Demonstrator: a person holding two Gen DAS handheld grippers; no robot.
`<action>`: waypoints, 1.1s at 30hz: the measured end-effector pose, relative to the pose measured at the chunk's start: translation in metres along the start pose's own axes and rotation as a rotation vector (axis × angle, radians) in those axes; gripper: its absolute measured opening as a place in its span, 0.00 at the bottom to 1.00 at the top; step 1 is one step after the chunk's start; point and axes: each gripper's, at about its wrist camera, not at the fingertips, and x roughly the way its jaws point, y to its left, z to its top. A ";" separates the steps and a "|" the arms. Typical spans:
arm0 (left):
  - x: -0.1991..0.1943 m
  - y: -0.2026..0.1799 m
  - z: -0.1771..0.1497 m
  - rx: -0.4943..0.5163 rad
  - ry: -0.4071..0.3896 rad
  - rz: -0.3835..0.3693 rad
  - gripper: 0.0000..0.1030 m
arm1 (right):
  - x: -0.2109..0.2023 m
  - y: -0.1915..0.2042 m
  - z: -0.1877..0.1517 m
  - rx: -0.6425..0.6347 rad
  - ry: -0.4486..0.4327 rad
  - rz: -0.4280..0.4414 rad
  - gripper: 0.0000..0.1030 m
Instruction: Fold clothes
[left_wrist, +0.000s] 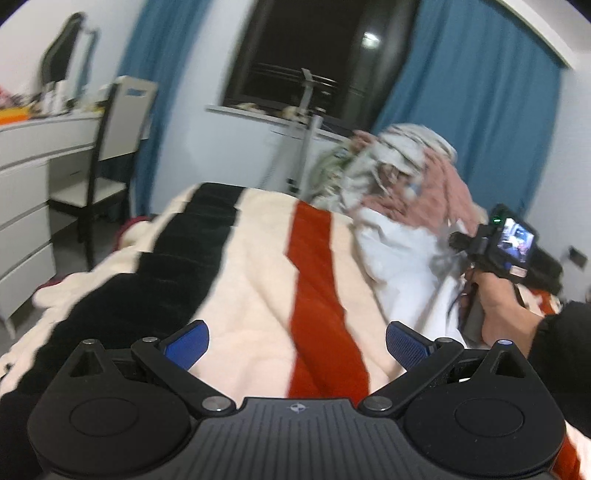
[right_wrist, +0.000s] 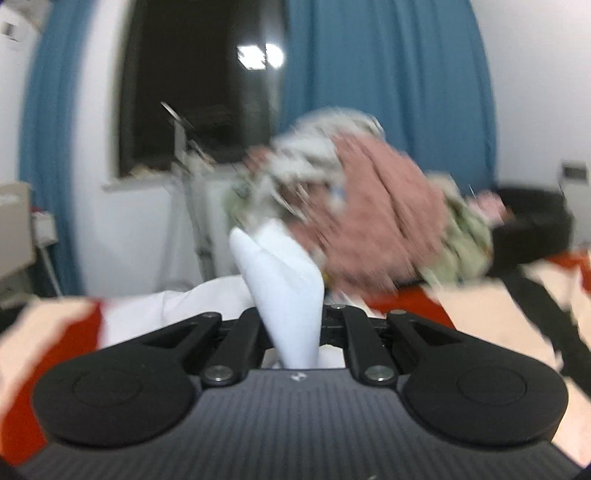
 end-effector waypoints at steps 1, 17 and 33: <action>0.005 -0.004 -0.002 0.012 0.006 -0.011 1.00 | 0.009 -0.012 -0.005 0.021 0.034 -0.014 0.17; -0.011 -0.029 -0.005 0.115 -0.046 -0.082 1.00 | -0.095 -0.034 0.021 0.007 0.030 0.107 1.00; -0.119 -0.066 -0.022 0.191 -0.085 -0.196 1.00 | -0.414 -0.061 -0.036 0.004 -0.037 0.196 1.00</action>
